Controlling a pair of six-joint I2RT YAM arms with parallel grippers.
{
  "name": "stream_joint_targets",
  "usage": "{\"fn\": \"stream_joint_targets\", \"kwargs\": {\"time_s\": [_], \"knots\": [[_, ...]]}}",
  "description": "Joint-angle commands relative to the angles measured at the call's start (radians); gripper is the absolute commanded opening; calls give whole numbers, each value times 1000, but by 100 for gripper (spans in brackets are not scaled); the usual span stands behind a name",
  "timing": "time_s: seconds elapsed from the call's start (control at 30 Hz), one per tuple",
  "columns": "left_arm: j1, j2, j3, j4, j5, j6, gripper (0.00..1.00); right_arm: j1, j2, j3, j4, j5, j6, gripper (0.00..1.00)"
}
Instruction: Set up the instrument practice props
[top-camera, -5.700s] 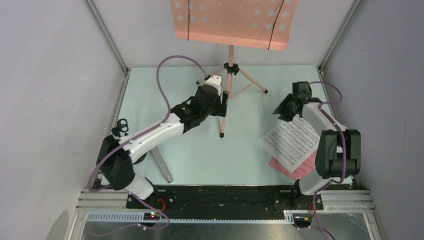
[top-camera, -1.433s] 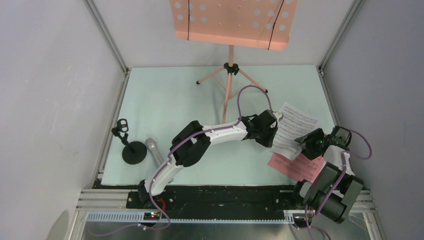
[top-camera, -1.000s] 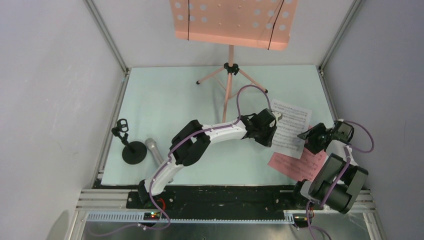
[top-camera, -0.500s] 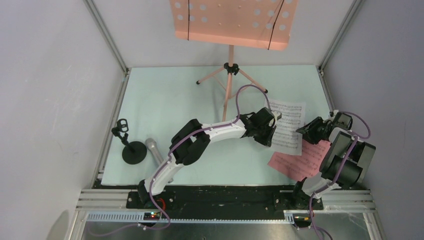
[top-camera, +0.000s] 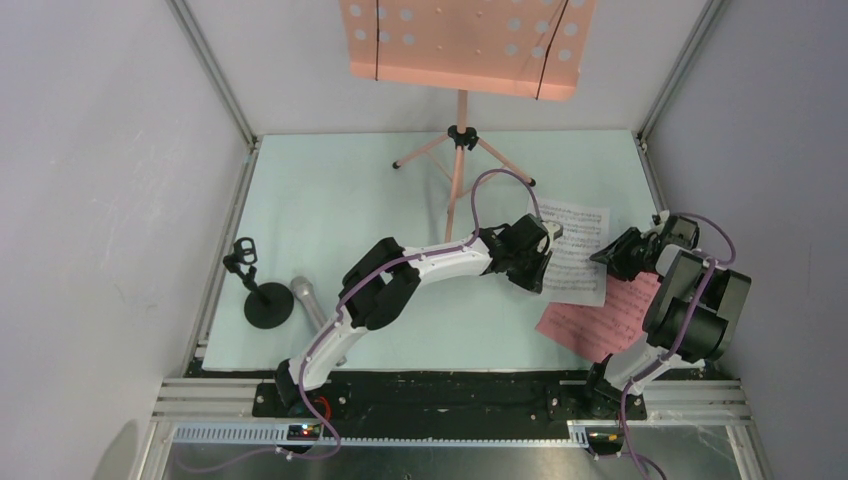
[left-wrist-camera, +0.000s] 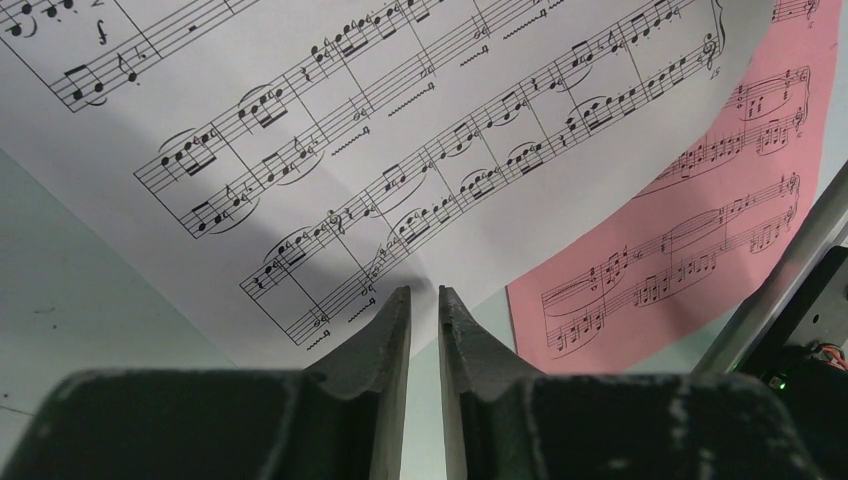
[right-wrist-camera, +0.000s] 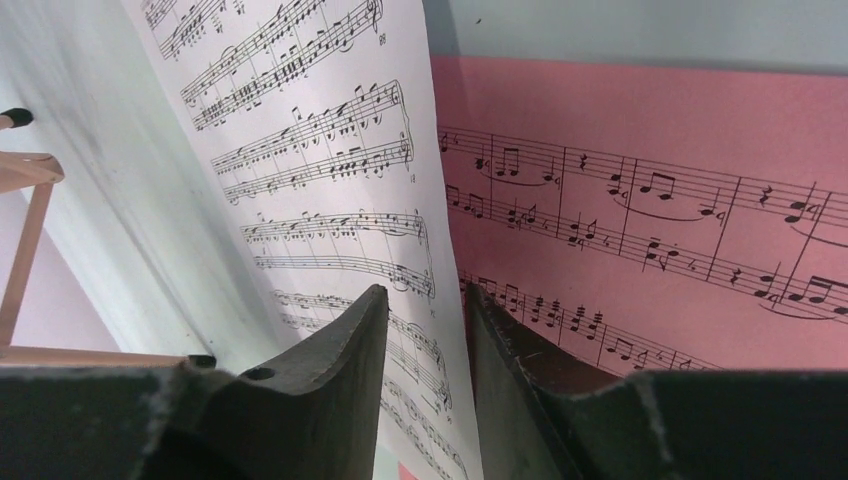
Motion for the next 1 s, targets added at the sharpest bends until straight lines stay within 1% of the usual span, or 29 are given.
{"fn": "stream_joint_targets", "kwargs": {"time_s": [0.0, 0.07, 0.27, 0.33, 0.4, 0.47, 0.53, 0.57, 0.6, 0.63, 0.7, 0.83, 0.9, 0.97], "knots": [[7, 47, -8, -90, -7, 28, 21, 24, 1, 33, 65, 61, -14, 37], [8, 48, -4, -90, -5, 27, 21, 31, 10, 34, 107, 51, -8, 36], [14, 49, -5, -91, -1, 25, 21, 45, 78, 73, 137, -4, -14, 35], [15, 48, -8, -90, -5, 25, 20, 45, 85, 77, 151, -11, -8, 37], [14, 50, -9, -90, -3, 24, 19, 45, 91, 84, 161, -11, -1, 41], [15, 51, -11, -89, -2, 24, 18, 47, 93, 90, 171, -13, 7, 41], [15, 50, -15, -89, -4, 25, 18, 49, 101, 98, 174, -26, 11, 30], [14, 47, -16, -90, -4, 26, 18, 51, 103, 102, 171, -29, 11, 20], [14, 46, -17, -90, -5, 25, 18, 55, 102, 102, 166, -30, 10, 15], [15, 40, -17, -89, -9, 26, 18, 59, 100, 103, 154, -23, 2, 7], [18, 31, -17, -90, -13, 30, 19, 72, 85, 96, 146, -5, -9, 0], [28, 10, -11, -90, -17, 32, 23, 102, 31, 70, 174, 36, 3, 0], [36, -8, -8, -90, -17, 35, 30, 117, 3, 70, 171, 55, 9, 0], [45, -45, -18, -90, -28, 43, 46, 127, -46, 71, 158, 77, 6, 0]]}}
